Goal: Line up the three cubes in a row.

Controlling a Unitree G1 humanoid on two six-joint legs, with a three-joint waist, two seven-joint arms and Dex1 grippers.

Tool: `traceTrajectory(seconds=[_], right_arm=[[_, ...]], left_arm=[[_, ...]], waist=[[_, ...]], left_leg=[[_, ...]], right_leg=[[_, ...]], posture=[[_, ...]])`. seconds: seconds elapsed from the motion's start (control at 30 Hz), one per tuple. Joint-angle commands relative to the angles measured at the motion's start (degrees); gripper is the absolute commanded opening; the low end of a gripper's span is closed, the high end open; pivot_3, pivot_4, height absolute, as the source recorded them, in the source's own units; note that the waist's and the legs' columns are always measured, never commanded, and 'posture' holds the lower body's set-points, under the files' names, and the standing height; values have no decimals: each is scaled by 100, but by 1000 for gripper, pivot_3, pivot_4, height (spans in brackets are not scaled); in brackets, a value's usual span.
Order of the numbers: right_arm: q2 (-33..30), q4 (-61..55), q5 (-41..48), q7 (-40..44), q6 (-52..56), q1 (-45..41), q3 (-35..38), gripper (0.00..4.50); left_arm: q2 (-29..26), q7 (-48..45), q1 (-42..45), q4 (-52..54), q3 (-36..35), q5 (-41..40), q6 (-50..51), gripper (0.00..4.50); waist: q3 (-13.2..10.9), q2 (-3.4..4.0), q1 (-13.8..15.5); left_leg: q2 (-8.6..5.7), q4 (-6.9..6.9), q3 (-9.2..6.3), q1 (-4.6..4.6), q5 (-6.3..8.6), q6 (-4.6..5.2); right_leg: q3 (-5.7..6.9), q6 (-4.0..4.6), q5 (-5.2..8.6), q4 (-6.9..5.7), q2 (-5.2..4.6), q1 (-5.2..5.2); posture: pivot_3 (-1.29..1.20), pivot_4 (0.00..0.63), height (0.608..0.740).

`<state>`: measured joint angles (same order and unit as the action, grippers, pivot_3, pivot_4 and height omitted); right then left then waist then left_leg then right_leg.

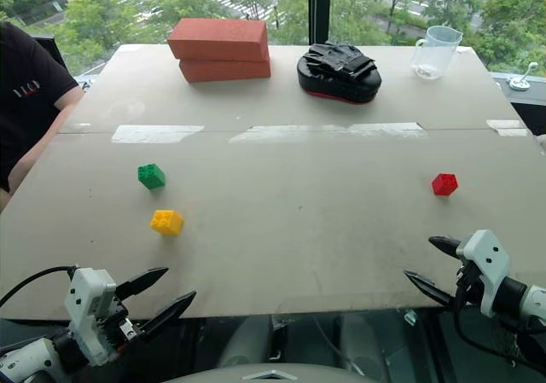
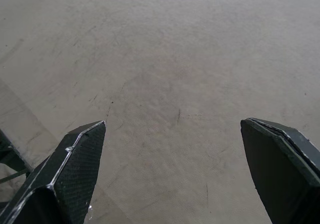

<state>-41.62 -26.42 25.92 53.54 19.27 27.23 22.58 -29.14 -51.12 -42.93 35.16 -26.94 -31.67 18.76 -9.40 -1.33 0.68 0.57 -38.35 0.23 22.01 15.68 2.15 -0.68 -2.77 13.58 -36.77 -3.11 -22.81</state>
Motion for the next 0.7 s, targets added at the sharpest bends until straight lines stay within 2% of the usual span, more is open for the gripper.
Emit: traceTrajectory(seconds=[0.03, 0.13, 0.27, 0.33, 0.43, 0.53, 0.7], right_arm=[[106, -242, 74, -260, -28, -165, 152, 4432], [480, -604, -5, -1535, 551, -956, 142, 4432], [174, -735, -407, -2551, 1994, -1964, -33, 4432], [59, -610, -211, -2741, 2724, -2440, -29, 4432], [-53, 5, -579, -3386, 3602, -3363, -218, 4432], [-82, 904, -551, -3473, 4414, -4274, -478, 4432], [102, 2152, -655, -3704, 5095, -5334, -636, 4432]], left_arm=[[-116, 55, 233, 162, 88, -173, 50, 4500], [-375, 302, 1044, 571, 378, -588, 521, 4500], [-838, 327, 1863, 860, 841, -812, 963, 4500], [-1031, 360, 2260, 939, 1056, -937, 1167, 4500], [-1304, 390, 2991, 1047, 1401, -1247, 1523, 4500], [-1485, 397, 3786, 1065, 1674, -1644, 1858, 4500], [-1684, 164, 3983, 958, 1794, -1648, 1851, 4500]], waist=[[0, 0, 1], [-11, 15, 13], [-6, 21, 1], [-6, 21, -2], [-6, 22, 0], [-7, 24, -1], [-6, 27, -39]], left_leg=[[0, 0, 1, 0, 0, 0], [1, -5, 0, -2, 0, 1], [1, -12, 12, -9, -5, -3], [-3, -9, 27, -11, -3, 0], [-7, -4, 27, -3, 0, 5], [-11, 1, 29, 23, -1, 5], [-17, 4, 33, 63, 1, 7]], right_leg=[[0, 0, 0, 0, 0, 0], [-1, -5, 2, -2, 0, 0], [-2, -3, -1, -4, 1, 1], [-6, 20, -16, -6, 9, 1], [-5, 22, -17, -6, 12, -9], [-7, 20, -18, -7, 15, -37], [-14, -2, -31, -6, 17, -74]], posture=[[0, 150, 740], [0, 150, 740], [0, 150, 740], [0, 150, 740], [0, 150, 740], [0, 150, 740], [0, 150, 740]])
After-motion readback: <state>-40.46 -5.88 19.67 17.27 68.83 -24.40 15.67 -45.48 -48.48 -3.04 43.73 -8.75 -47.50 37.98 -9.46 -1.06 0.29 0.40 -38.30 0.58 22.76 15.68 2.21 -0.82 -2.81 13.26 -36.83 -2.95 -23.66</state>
